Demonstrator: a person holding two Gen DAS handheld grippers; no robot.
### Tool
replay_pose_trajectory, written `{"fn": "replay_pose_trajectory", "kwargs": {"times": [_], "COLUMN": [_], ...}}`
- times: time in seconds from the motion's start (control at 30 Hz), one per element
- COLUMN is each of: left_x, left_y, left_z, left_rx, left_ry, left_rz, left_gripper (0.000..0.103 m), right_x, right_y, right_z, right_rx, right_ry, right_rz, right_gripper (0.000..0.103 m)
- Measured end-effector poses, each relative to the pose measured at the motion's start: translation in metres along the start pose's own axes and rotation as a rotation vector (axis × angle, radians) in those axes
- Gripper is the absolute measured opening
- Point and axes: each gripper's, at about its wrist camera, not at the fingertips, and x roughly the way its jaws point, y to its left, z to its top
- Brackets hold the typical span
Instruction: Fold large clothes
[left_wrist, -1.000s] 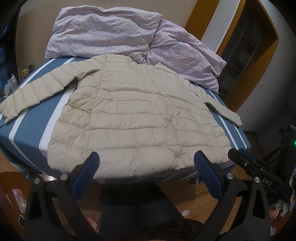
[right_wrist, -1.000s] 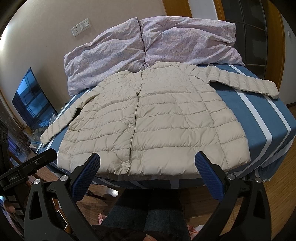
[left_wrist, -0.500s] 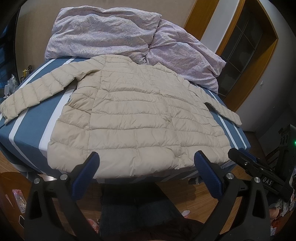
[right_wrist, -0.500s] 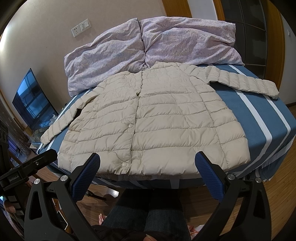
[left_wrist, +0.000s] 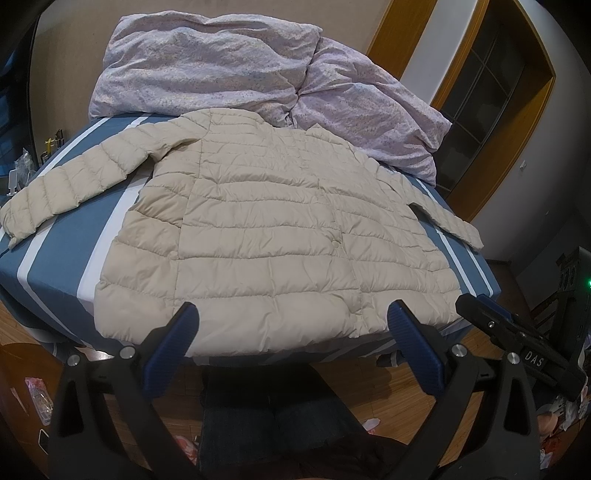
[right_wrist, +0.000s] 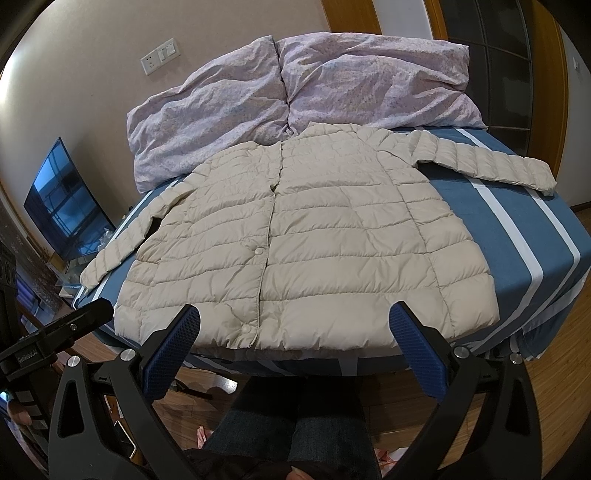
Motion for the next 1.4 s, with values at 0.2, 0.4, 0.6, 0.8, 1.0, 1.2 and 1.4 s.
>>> {"fn": "replay_pose_trajectory", "kwargs": {"times": [0.2, 0.4, 0.6, 0.8, 1.0, 1.2, 1.4], "left_x": [0.0, 0.0, 0.011, 0.036, 0.068, 0.105, 0.142], "left_y": [0.0, 0.0, -0.003, 0.003, 0.012, 0.025, 0.042], "left_z": [0.0, 0.0, 0.01, 0.032, 0.054, 0.08, 0.105], "left_rx": [0.0, 0.004, 0.012, 0.027, 0.037, 0.045, 0.062], "left_ry": [0.0, 0.003, 0.003, 0.013, 0.03, 0.027, -0.015], "left_rz": [0.0, 0.003, 0.021, 0.078, 0.137, 0.219, 0.338], "left_gripper": [0.101, 0.101, 0.101, 0.101, 0.101, 0.101, 0.101], "right_x": [0.001, 0.001, 0.009, 0.029, 0.057, 0.083, 0.107], "right_y": [0.0, -0.001, -0.007, -0.016, -0.033, -0.082, -0.173], "right_z": [0.0, 0.0, 0.009, 0.021, 0.04, 0.075, 0.113], "right_rx": [0.0, 0.002, 0.006, 0.01, 0.015, 0.061, 0.194], "right_ry": [0.0, 0.001, 0.006, 0.026, 0.053, 0.05, 0.037], "right_rz": [0.002, -0.005, -0.037, -0.08, -0.136, -0.264, -0.43], "right_gripper": [0.102, 0.102, 0.102, 0.102, 0.102, 0.102, 0.102]}}
